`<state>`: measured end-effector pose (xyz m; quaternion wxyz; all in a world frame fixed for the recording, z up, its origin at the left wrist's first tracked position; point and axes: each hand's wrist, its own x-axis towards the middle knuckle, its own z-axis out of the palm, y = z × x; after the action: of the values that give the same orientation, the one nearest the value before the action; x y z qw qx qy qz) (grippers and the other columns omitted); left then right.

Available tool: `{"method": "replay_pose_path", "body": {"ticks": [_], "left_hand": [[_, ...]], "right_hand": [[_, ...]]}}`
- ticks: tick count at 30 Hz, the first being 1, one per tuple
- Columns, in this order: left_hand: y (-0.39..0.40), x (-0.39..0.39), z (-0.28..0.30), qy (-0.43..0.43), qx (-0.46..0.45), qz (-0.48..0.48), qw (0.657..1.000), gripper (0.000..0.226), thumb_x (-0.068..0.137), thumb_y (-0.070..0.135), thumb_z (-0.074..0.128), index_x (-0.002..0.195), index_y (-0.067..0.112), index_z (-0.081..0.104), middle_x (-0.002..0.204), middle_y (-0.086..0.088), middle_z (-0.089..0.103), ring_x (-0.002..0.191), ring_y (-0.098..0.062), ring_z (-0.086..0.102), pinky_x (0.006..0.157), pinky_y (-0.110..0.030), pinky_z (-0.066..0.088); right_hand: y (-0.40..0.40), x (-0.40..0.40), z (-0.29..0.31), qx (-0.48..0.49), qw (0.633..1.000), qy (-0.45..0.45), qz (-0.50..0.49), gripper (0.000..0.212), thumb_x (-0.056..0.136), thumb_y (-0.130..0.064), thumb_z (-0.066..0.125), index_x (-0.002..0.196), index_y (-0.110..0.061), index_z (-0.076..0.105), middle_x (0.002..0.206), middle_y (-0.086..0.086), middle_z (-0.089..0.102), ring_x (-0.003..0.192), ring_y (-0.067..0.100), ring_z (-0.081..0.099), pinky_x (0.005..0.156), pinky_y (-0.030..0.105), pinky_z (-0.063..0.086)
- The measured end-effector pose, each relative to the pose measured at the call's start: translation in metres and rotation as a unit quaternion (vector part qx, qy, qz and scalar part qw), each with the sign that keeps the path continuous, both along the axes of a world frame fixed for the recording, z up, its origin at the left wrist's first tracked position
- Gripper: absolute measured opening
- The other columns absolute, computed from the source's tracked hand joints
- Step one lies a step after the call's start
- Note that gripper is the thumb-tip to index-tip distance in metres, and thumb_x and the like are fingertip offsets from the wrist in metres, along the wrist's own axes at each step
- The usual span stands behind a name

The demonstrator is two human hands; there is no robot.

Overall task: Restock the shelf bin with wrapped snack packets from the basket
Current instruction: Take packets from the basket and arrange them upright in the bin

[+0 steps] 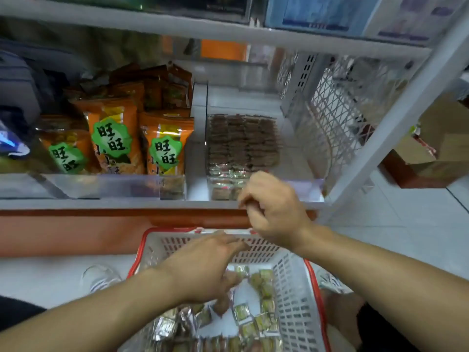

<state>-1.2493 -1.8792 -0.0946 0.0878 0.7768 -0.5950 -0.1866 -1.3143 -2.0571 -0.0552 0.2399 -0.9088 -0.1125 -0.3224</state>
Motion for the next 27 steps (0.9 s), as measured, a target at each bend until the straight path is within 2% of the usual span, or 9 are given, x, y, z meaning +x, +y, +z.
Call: {"method": "replay_pose_path", "body": {"ticks": [2,4,6,9,15,17,21,23,27], "left_hand": [[0.016,-0.002,-0.038,0.007,0.11,0.015,0.994,0.058,0.092,0.049,0.061,0.144,0.028,0.048,0.145,-0.001,0.053,0.133,-0.024,0.049,0.109,-0.038,0.043],[0.035,-0.005,-0.082,0.023,0.212,0.028,0.977,0.056,0.092,0.041,0.061,0.143,0.022,0.049,0.146,-0.008,0.053,0.132,-0.03,0.051,0.108,-0.038,0.043],[0.056,-0.009,-0.122,0.043,0.283,0.05,0.957,0.056,0.092,0.038,0.06,0.143,0.017,0.047,0.145,-0.013,0.054,0.131,-0.032,0.053,0.107,-0.038,0.045],[0.084,-0.016,-0.169,0.044,0.349,0.063,0.934,0.063,0.091,0.035,0.064,0.147,0.019,0.041,0.142,-0.012,0.053,0.128,-0.033,0.055,0.103,-0.043,0.049],[0.092,-0.021,-0.227,0.026,0.364,-0.001,0.931,0.056,0.097,0.031,0.055,0.15,0.026,0.038,0.155,-0.006,0.042,0.138,-0.029,0.043,0.11,-0.047,0.042],[0.085,-0.025,-0.241,-0.007,0.368,-0.033,0.929,0.063,0.098,0.028,0.056,0.156,0.026,0.031,0.16,-0.008,0.035,0.147,-0.031,0.031,0.117,-0.049,0.032],[0.068,-0.039,-0.266,-0.028,0.324,-0.06,0.944,0.061,0.099,0.03,0.055,0.156,0.021,0.034,0.157,-0.01,0.042,0.146,-0.031,0.032,0.122,-0.051,0.023],[0.06,-0.049,-0.279,0.013,0.328,-0.019,0.944,0.064,0.096,0.027,0.059,0.155,0.018,0.034,0.154,-0.01,0.044,0.143,-0.03,0.036,0.119,-0.051,0.03],[0.053,-0.062,-0.298,0.039,0.348,0.003,0.936,0.061,0.095,0.024,0.058,0.151,0.015,0.038,0.148,-0.011,0.045,0.138,-0.03,0.043,0.117,-0.05,0.029]], "right_hand": [[0.017,-0.024,-0.063,-0.088,0.957,0.275,0.017,0.025,0.079,-0.003,0.052,0.094,-0.017,0.067,0.094,0.001,0.066,0.089,0.025,0.061,0.07,0.035,0.05],[0.023,-0.048,-0.133,-0.125,0.837,0.532,-0.012,0.036,0.087,-0.005,0.052,0.114,-0.025,0.065,0.118,0.001,0.065,0.108,0.024,0.061,0.08,0.036,0.052],[0.029,-0.07,-0.193,-0.046,0.754,0.651,-0.074,0.043,0.089,-0.005,0.055,0.126,-0.026,0.06,0.131,0.004,0.06,0.116,0.024,0.059,0.09,0.035,0.051],[0.047,-0.101,-0.255,0.06,0.707,0.689,-0.145,0.05,0.084,-0.009,0.063,0.13,-0.024,0.053,0.13,0.008,0.059,0.116,0.026,0.061,0.089,0.029,0.048],[0.04,-0.107,-0.307,-0.074,0.682,0.726,-0.052,0.097,0.065,-0.038,0.089,0.148,-0.027,0.038,0.148,0.007,0.039,0.134,0.03,0.041,0.108,0.041,0.043],[0.034,-0.104,-0.315,-0.118,0.689,0.715,-0.003,0.097,0.069,-0.042,0.086,0.15,-0.028,0.035,0.15,0.006,0.037,0.135,0.031,0.039,0.109,0.043,0.04],[0.051,-0.103,-0.326,-0.126,0.745,0.653,0.052,0.069,0.088,-0.025,0.068,0.15,-0.027,0.038,0.151,0.005,0.041,0.135,0.028,0.042,0.106,0.043,0.04],[0.065,-0.102,-0.329,-0.101,0.745,0.656,0.073,0.07,0.094,-0.014,0.059,0.156,-0.029,0.028,0.154,0.005,0.04,0.134,0.03,0.047,0.103,0.045,0.046],[0.086,-0.107,-0.34,-0.118,0.724,0.673,0.1,0.082,0.086,-0.002,0.066,0.153,-0.029,0.027,0.143,0.004,0.043,0.114,0.034,0.058,0.08,0.046,0.054]]}}
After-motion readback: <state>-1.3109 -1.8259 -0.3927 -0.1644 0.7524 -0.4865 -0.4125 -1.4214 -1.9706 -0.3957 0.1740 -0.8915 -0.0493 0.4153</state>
